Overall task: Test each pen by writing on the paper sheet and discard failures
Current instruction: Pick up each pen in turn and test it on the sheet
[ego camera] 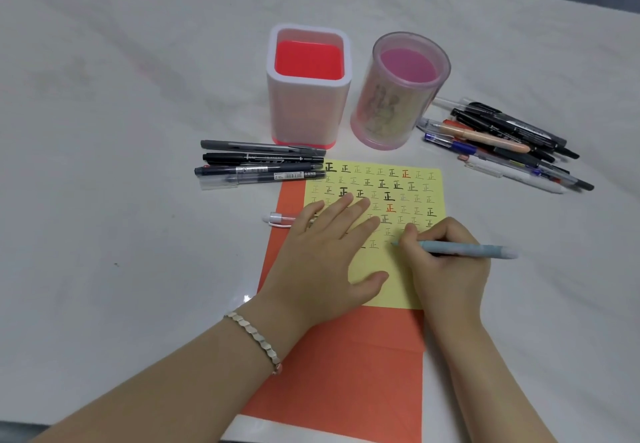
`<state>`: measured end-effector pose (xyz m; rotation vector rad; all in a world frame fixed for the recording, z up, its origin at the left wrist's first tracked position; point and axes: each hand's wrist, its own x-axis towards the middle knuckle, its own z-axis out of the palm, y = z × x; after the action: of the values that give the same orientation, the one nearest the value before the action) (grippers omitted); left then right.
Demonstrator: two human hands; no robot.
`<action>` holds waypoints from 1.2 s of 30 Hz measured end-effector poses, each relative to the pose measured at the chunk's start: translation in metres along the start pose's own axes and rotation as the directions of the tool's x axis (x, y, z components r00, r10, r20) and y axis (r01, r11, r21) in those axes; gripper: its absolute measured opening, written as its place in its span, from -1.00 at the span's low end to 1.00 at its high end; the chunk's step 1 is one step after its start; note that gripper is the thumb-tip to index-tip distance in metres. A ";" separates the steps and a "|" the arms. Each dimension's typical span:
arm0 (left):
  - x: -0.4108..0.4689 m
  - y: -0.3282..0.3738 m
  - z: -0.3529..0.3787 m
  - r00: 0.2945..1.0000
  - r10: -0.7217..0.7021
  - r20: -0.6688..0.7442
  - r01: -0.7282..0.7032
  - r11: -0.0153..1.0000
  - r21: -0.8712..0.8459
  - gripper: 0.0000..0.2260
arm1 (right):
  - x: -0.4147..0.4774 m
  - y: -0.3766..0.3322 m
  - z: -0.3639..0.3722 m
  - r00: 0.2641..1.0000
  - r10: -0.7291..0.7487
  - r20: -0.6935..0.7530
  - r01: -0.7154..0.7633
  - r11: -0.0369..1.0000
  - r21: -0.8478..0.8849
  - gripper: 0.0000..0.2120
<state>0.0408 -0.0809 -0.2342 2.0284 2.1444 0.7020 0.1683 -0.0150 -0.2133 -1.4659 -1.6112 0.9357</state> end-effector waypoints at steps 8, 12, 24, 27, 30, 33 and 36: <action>0.000 0.000 0.000 1.000 -0.004 0.012 0.004 1.000 0.009 -0.47 | 0.000 0.000 0.000 1.000 0.015 0.001 -0.015 1.000 -0.012 -0.67; 0.000 0.000 0.000 1.000 -0.010 0.024 0.010 1.000 0.016 -0.47 | 0.001 -0.006 -0.006 0.996 0.085 -0.021 -0.078 0.974 0.213 -0.75; -0.001 0.000 0.000 0.999 -0.010 0.045 0.009 1.000 0.027 -0.46 | 0.004 -0.013 -0.061 0.940 0.076 0.333 -0.092 0.995 0.033 -0.86; 0.000 0.000 0.001 0.999 -0.005 0.042 0.004 1.000 0.019 -0.46 | -0.003 -0.017 -0.051 0.906 0.036 0.422 -0.052 0.998 0.025 -0.89; 0.000 -0.001 0.001 1.000 0.004 0.026 -0.004 1.000 0.013 -0.46 | -0.007 -0.016 -0.042 0.882 0.031 0.470 -0.011 0.999 -0.045 -0.86; 0.000 -0.002 0.001 1.000 0.009 0.022 -0.009 1.000 0.020 -0.46 | -0.007 -0.014 -0.042 0.919 0.054 0.390 -0.038 0.998 -0.048 -0.84; 0.000 -0.002 0.002 1.000 0.008 0.024 -0.009 0.999 0.035 -0.45 | -0.004 -0.011 -0.048 0.943 0.079 0.323 -0.068 0.997 -0.046 -0.84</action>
<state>0.0398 -0.0801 -0.2369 2.0535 2.1513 0.6426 0.2063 -0.0184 -0.1821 -1.4596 -1.8238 1.2512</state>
